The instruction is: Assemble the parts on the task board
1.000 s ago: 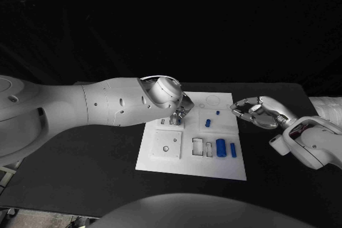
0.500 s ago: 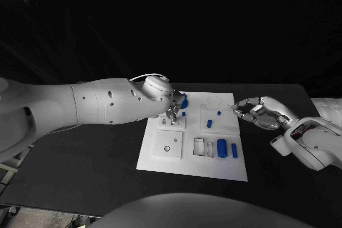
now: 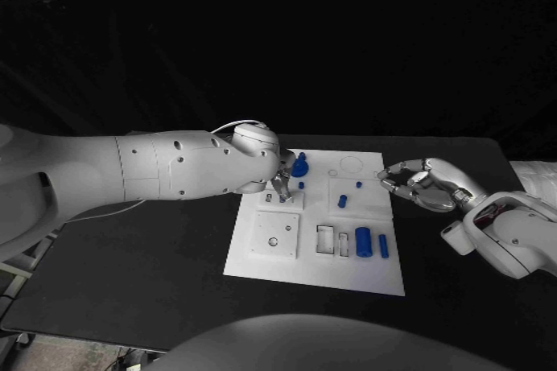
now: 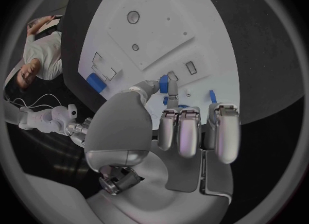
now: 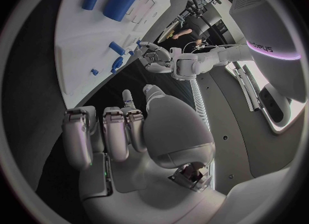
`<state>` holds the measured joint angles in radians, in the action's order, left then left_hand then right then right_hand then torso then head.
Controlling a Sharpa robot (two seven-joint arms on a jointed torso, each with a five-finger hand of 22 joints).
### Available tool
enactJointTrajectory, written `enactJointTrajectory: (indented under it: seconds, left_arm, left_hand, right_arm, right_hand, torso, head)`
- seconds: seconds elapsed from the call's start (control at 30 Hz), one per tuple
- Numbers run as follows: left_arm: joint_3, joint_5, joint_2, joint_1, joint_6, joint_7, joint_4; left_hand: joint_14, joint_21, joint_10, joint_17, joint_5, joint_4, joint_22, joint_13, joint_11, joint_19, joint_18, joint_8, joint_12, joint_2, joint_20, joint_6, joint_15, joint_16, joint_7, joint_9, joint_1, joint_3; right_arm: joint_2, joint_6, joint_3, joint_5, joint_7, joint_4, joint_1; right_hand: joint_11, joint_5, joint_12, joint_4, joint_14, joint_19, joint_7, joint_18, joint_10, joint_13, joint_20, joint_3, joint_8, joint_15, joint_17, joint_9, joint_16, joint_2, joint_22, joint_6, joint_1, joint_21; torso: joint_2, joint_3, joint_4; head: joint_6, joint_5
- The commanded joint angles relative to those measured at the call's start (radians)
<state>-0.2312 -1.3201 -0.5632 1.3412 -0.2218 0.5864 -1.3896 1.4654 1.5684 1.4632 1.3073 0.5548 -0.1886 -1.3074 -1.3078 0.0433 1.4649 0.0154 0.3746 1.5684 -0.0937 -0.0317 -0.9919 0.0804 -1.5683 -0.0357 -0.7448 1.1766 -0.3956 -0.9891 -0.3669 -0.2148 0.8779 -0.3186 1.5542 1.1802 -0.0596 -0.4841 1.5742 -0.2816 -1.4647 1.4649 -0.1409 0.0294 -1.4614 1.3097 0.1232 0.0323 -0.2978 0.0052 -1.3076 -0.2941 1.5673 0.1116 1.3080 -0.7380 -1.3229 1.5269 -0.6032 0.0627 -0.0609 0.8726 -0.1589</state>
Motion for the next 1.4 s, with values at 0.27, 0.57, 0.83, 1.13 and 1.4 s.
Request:
enactJointTrajectory:
  seconds: [0.27,0.57,0.83,1.13,1.4]
  left_arm:
    - [0.0,0.026,0.013,0.002,-0.007,0.09,0.034]
    - [0.0,0.028,0.005,0.001,0.0,0.095,0.036]
    - [0.0,0.063,0.003,-0.001,0.073,0.085,0.024]
    - [0.0,0.096,-0.01,-0.006,0.135,0.075,0.001]
    - [0.0,0.094,-0.03,-0.02,0.192,0.073,-0.019]
  left_hand:
    - [0.105,0.002,0.108,0.263,-0.034,-0.003,-0.263,-0.263,-0.002,0.106,-0.015,0.002,0.002,0.035,0.003,-0.026,0.005,-0.003,0.01,-0.177,-0.013,0.007]
    - [0.105,0.002,0.108,0.263,-0.035,-0.004,-0.263,-0.263,0.0,0.106,-0.015,0.002,0.002,0.046,0.004,-0.037,0.006,-0.003,0.012,-0.178,-0.019,0.007]
    - [0.105,-0.003,0.108,0.263,-0.025,0.006,-0.261,-0.263,0.0,0.103,-0.014,-0.005,0.002,0.049,0.005,-0.032,0.007,-0.003,0.011,-0.176,-0.012,0.002]
    - [0.105,-0.008,0.108,0.263,-0.029,0.013,-0.259,-0.263,-0.001,0.099,-0.013,-0.006,0.002,0.045,0.004,-0.033,0.006,-0.003,0.011,-0.177,-0.009,0.002]
    - [0.105,-0.012,0.108,0.263,-0.029,0.017,-0.258,-0.263,0.0,0.097,-0.011,-0.004,0.002,0.048,0.004,-0.04,0.006,-0.003,0.013,-0.178,-0.006,0.0]
  right_arm:
    - [0.002,0.015,0.0,0.006,0.008,-0.002,0.0]
    - [0.006,0.018,0.0,0.006,0.011,-0.004,-0.001]
    - [0.011,0.018,0.0,0.005,0.012,-0.006,-0.001]
    - [0.013,0.017,0.0,0.005,0.012,-0.008,-0.002]
    - [0.011,0.015,0.0,0.005,0.01,-0.008,-0.002]
  right_hand:
    - [0.001,-0.006,-0.003,0.0,-0.106,0.052,0.001,-0.012,-0.109,0.261,-0.002,0.007,-0.003,0.004,-0.263,-0.001,0.003,0.0,0.24,0.008,-0.015,-0.006]
    - [0.001,-0.007,-0.003,0.001,-0.106,0.052,0.001,-0.012,-0.109,0.261,-0.002,0.012,-0.003,0.004,-0.263,-0.001,0.003,-0.002,0.24,0.01,-0.02,-0.006]
    - [0.001,-0.009,-0.003,0.001,-0.106,0.051,0.001,-0.011,-0.109,0.261,-0.002,0.015,-0.003,0.003,-0.263,-0.001,0.003,-0.003,0.239,0.011,-0.024,-0.007]
    - [0.001,-0.012,-0.003,0.003,-0.106,0.05,0.0,-0.011,-0.109,0.261,-0.002,0.02,-0.002,0.004,-0.263,-0.001,0.003,-0.006,0.239,0.015,-0.029,-0.008]
    - [0.001,-0.015,-0.003,0.003,-0.106,0.049,0.0,-0.011,-0.109,0.261,-0.002,0.024,-0.001,0.003,-0.263,-0.001,0.003,-0.008,0.239,0.017,-0.033,-0.009]
  torso:
    - [0.0,0.0001,-0.0007]
    - [-0.002,-0.0009,0.0005]
    - [-0.002,-0.0012,0.0005]
    - [-0.001,-0.0008,-0.0004]
    - [0.0,-0.0007,0.0007]
  head:
    - [0.0,-0.012]
    - [0.0,-0.022]
    - [0.0,-0.029]
    - [0.0,-0.032]
    - [0.0,-0.03]
